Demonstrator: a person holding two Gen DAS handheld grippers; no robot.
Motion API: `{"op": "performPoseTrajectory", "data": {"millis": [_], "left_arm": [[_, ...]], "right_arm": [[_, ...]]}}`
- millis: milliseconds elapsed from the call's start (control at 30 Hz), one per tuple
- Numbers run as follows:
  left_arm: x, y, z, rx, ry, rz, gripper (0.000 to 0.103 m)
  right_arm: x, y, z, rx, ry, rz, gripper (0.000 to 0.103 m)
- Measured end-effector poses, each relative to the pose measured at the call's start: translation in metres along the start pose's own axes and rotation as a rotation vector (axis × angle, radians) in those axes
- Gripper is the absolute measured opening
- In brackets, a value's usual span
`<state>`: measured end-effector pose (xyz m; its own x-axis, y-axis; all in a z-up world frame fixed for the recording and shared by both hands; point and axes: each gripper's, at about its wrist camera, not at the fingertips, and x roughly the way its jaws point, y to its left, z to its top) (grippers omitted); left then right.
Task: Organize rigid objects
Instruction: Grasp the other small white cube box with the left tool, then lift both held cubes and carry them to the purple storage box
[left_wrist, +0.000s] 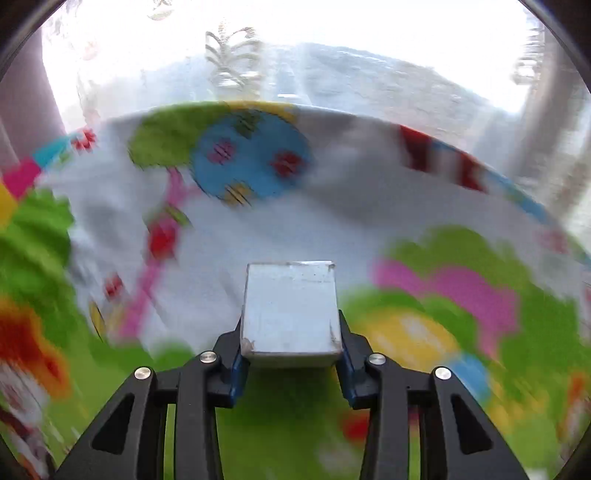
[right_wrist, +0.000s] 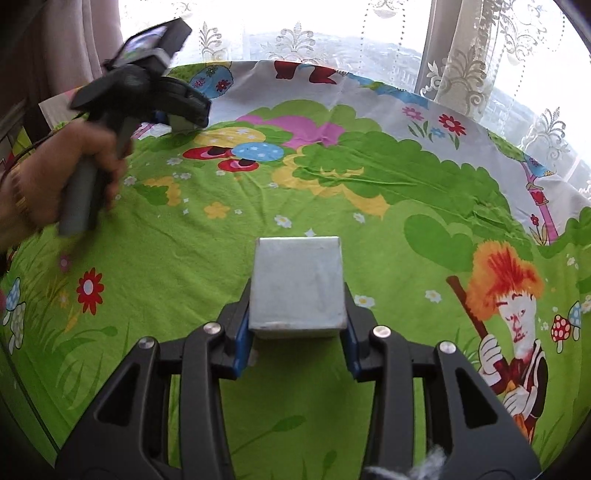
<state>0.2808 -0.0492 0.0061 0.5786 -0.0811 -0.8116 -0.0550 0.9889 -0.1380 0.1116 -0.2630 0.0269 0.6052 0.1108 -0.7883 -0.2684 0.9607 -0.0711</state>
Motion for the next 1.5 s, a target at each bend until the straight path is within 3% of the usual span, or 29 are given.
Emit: {"op": "performPoseTrajectory", "data": {"millis": [133, 200, 267, 433, 600, 800, 900, 1067, 1133, 1233, 1367, 1500], "left_arm": [[-0.054, -0.007, -0.079, 0.107, 0.0, -0.062, 0.04], [-0.078, -0.007, -0.11, 0.129, -0.005, -0.058, 0.04], [-0.103, -0.005, -0.145, 0.114, 0.0, -0.082, 0.04], [-0.142, -0.021, -0.196, 0.105, -0.023, -0.07, 0.04], [-0.166, -0.049, -0.225, 0.203, -0.031, -0.052, 0.041], [-0.192, -0.046, -0.259, 0.201, -0.043, -0.053, 0.041], [-0.2, -0.046, -0.27, 0.198, -0.047, -0.047, 0.041], [-0.214, -0.046, -0.28, 0.173, -0.023, -0.065, 0.041], [-0.231, -0.049, -0.285, 0.177, -0.079, -0.069, 0.041], [-0.285, -0.06, -0.293, 0.208, -0.321, -0.065, 0.041], [-0.359, -0.084, -0.306, 0.309, -0.634, -0.043, 0.041], [-0.416, -0.096, -0.318, 0.339, -0.83, -0.063, 0.041]], "right_arm": [[0.0, 0.0, 0.0, 0.001, 0.001, 0.0, 0.043], [0.0, 0.0, 0.0, 0.001, 0.001, 0.0, 0.043], [0.0, 0.0, 0.0, 0.003, 0.001, 0.002, 0.043], [-0.001, 0.0, -0.001, 0.02, 0.001, 0.011, 0.044], [-0.022, 0.005, -0.021, 0.078, 0.011, -0.029, 0.043], [-0.076, 0.024, -0.086, 0.095, -0.007, -0.023, 0.044], [-0.093, 0.032, -0.106, 0.055, -0.003, -0.041, 0.043], [-0.118, 0.026, -0.131, 0.105, -0.015, -0.019, 0.043], [-0.139, 0.022, -0.138, 0.145, -0.101, -0.027, 0.043], [-0.183, 0.016, -0.146, 0.213, -0.309, -0.048, 0.044], [-0.247, 0.021, -0.157, 0.235, -0.604, -0.145, 0.044], [-0.299, 0.029, -0.161, 0.229, -0.79, -0.204, 0.044]]}}
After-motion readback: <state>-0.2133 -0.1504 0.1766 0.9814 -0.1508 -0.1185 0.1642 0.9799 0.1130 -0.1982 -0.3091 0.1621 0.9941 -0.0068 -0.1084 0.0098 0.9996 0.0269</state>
